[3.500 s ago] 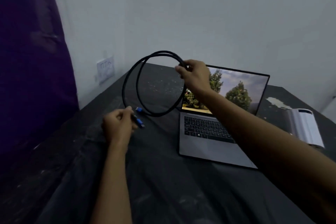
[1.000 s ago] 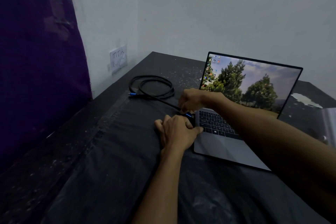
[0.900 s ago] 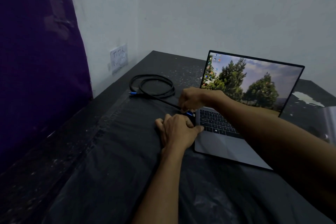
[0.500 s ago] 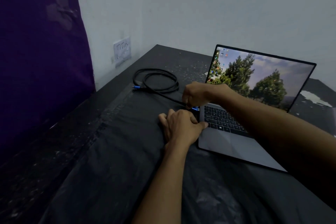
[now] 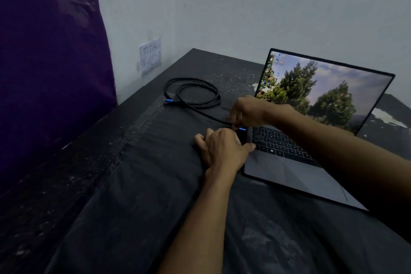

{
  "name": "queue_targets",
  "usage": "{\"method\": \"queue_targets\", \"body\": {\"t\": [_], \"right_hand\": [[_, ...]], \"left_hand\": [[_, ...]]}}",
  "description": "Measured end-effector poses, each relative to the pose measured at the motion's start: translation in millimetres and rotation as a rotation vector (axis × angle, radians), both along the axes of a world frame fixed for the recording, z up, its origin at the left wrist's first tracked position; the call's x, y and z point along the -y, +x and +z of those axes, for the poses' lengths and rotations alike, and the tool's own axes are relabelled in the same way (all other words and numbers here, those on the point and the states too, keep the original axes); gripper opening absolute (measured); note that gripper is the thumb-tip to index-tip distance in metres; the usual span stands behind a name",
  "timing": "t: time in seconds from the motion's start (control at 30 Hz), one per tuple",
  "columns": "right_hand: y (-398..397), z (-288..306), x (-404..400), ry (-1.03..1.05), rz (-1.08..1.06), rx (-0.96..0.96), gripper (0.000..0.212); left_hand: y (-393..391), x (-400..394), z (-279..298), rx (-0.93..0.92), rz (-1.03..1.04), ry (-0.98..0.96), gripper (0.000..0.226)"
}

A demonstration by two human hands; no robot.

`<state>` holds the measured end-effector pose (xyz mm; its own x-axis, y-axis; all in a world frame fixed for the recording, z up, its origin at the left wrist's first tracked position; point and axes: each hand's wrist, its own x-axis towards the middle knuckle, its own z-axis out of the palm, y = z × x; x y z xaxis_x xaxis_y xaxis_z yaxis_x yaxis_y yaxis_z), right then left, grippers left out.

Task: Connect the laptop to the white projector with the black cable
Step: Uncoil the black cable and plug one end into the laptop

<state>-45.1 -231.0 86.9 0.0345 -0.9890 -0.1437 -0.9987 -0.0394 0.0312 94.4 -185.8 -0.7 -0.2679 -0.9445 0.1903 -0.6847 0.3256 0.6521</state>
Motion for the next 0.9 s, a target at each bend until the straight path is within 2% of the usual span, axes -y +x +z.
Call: {"method": "queue_targets", "body": {"t": [0.1,0.33,0.47,0.57,0.67,0.77,0.83,0.9], "right_hand": [[1,-2,-4,-0.034,-0.036,-0.002,0.006],[8,-18,-19,-0.187,-0.134,-0.091,0.021],[6,-26,-25,-0.255,-0.156,-0.063,0.019],[0,-27,-35,-0.271,-0.110,0.002,0.020],[-17,-28,-68,-0.352,-0.121,0.187,0.032],[-45,-31,-120,-0.586,-0.299,0.345,0.045],[-69,-34,-158,-0.718,-0.504,0.336,0.047],[-89,-40,-195,-0.750,-0.741,0.335,0.052]], "left_hand": [[0,-1,-1,-0.002,0.009,-0.011,0.046],[-2,0,-4,0.007,0.008,-0.034,0.049],[-2,1,-7,-0.006,0.002,-0.037,0.049],[-1,3,-8,-0.021,-0.015,-0.034,0.048],[0,6,-8,-0.006,-0.046,-0.041,0.049],[1,8,-9,-0.011,-0.070,-0.049,0.050],[2,8,-9,-0.047,-0.071,-0.048,0.049],[2,9,-9,-0.069,-0.055,-0.056,0.046]]}}
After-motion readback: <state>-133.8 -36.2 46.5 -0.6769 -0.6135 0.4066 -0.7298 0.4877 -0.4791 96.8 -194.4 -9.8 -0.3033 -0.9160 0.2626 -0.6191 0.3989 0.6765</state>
